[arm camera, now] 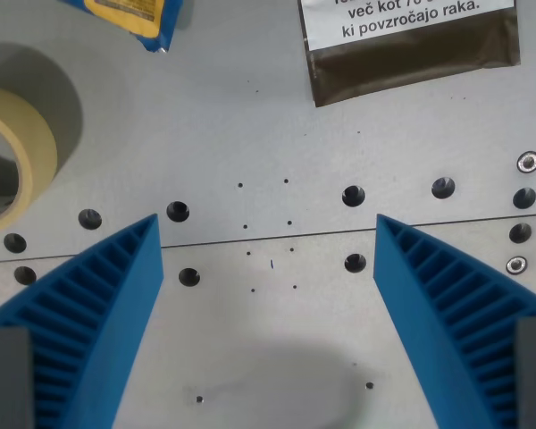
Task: Move above the blue bag
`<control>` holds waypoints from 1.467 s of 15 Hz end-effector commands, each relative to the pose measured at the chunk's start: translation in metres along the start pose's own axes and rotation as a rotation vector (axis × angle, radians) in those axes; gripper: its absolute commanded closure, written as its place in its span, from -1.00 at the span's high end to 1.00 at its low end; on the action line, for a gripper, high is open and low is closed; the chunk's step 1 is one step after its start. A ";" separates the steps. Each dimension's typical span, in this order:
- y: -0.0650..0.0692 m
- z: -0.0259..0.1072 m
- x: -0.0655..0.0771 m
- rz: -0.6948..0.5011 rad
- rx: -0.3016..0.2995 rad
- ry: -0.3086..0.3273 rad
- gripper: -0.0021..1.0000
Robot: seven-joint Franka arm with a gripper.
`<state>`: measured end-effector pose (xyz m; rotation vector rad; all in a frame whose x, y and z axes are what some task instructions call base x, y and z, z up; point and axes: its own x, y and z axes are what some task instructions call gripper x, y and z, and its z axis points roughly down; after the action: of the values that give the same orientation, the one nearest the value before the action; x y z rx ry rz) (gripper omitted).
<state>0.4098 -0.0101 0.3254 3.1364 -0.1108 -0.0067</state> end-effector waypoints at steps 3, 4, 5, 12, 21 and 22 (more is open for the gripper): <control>0.000 -0.003 0.000 -0.002 0.000 0.005 1.00; 0.000 -0.003 0.000 -0.005 0.000 0.005 1.00; 0.000 -0.002 0.000 -0.010 0.001 0.006 1.00; -0.005 0.003 0.003 -0.115 0.005 0.011 1.00; -0.026 0.027 0.017 -0.391 0.017 0.021 1.00; -0.029 0.030 0.019 -0.424 0.018 0.023 1.00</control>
<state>0.4269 0.0150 0.2949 3.1319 0.1987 -0.0083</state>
